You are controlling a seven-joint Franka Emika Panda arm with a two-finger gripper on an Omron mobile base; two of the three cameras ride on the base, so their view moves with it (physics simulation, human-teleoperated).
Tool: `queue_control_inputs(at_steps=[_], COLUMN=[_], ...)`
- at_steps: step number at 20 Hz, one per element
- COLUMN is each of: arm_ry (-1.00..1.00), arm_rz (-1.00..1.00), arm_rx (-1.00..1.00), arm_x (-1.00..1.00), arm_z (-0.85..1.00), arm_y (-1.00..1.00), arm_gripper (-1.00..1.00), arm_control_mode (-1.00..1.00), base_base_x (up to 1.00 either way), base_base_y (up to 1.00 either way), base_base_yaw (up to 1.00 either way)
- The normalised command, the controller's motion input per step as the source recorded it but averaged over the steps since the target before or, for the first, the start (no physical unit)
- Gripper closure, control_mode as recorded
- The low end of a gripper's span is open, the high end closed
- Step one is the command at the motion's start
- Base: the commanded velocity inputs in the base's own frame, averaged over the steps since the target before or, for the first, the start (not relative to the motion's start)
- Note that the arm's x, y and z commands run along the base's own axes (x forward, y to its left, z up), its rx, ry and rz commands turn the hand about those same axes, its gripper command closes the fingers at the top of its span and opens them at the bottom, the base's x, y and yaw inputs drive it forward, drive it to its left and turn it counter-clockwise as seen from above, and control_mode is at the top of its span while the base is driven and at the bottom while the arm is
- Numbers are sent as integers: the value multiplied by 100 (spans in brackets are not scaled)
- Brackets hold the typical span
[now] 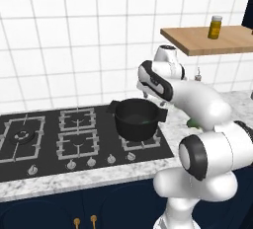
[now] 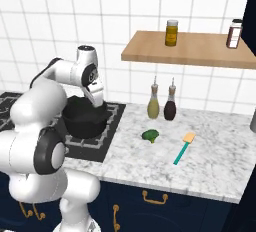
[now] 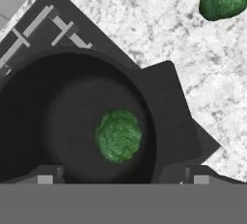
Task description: Put the broccoli and broccoli in the pot. Retrieve the spatula and lightly stir the vegetables in the pot.
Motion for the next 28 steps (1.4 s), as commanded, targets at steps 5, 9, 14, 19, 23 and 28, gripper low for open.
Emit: queue_control_inputs(at_steps=[5, 9, 14, 19, 23, 28], arm_ry=[0, 0, 6, 1, 0, -3], arm_rz=[-1, -9, -10, -3, 0, 0], arm_rx=[-2, 0, 0, 0, 0, 0], arm_x=[-68, -32, 2, 30, 44, 49], arm_z=[0, -2, -46, -87, -62, -37], arm_y=[-100, -100, -100, -92, -40, -8], arm_gripper=[-100, -100, -100, -100, -100, -100], arm_control_mode=[-100, -100, -100, -100, -100, -100], base_base_x=[0, 0, 0, 0, 0, 0], base_base_y=[0, 0, 0, 0, 0, 0], base_base_yaw=[0, 0, 0, 0, 0, 0])
